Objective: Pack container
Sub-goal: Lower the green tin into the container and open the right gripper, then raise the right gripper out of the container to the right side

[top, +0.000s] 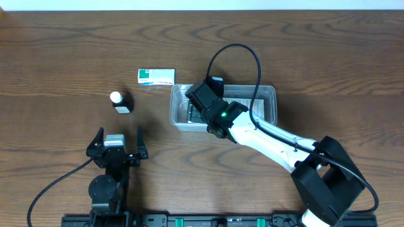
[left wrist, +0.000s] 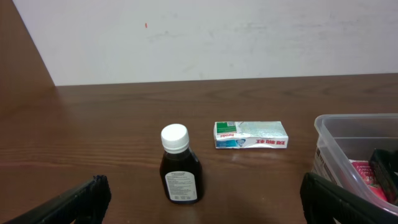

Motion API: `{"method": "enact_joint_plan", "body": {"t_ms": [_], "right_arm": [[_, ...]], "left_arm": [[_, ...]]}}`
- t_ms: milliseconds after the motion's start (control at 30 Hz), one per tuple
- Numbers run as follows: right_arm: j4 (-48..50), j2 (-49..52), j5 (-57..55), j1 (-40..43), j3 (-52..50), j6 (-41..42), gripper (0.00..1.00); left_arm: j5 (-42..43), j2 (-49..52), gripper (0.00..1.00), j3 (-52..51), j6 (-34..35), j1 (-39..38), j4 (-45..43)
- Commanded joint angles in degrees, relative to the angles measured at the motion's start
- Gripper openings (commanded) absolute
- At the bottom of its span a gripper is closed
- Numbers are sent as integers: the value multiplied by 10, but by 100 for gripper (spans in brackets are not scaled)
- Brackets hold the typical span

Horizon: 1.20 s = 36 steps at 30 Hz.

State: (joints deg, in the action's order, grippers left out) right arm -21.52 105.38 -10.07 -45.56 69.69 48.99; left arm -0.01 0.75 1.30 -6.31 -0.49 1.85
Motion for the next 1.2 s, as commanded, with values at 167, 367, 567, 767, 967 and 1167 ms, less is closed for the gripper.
{"method": "enact_joint_plan", "body": {"t_ms": [167, 367, 567, 767, 967, 1167], "right_arm": [[-29, -41, -1, -6, 56, -54, 86], [-111, -155, -42, 28, 116, -111, 99], [-173, -267, -65, 151, 121, -139, 99], [-253, -314, -86, 327, 121, -139, 99], [-325, -311, -86, 445, 120, -139, 99], [-363, -311, -86, 468, 120, -139, 99]], "left_arm": [[-13, 0, 98, -11, -10, -2, 22], [-13, 0, 98, -11, -10, -2, 22], [-13, 0, 98, -11, -10, -2, 22], [-13, 0, 98, -11, -10, -2, 22], [-13, 0, 98, -11, -10, -2, 22], [-13, 0, 98, -11, -10, -2, 22]]}}
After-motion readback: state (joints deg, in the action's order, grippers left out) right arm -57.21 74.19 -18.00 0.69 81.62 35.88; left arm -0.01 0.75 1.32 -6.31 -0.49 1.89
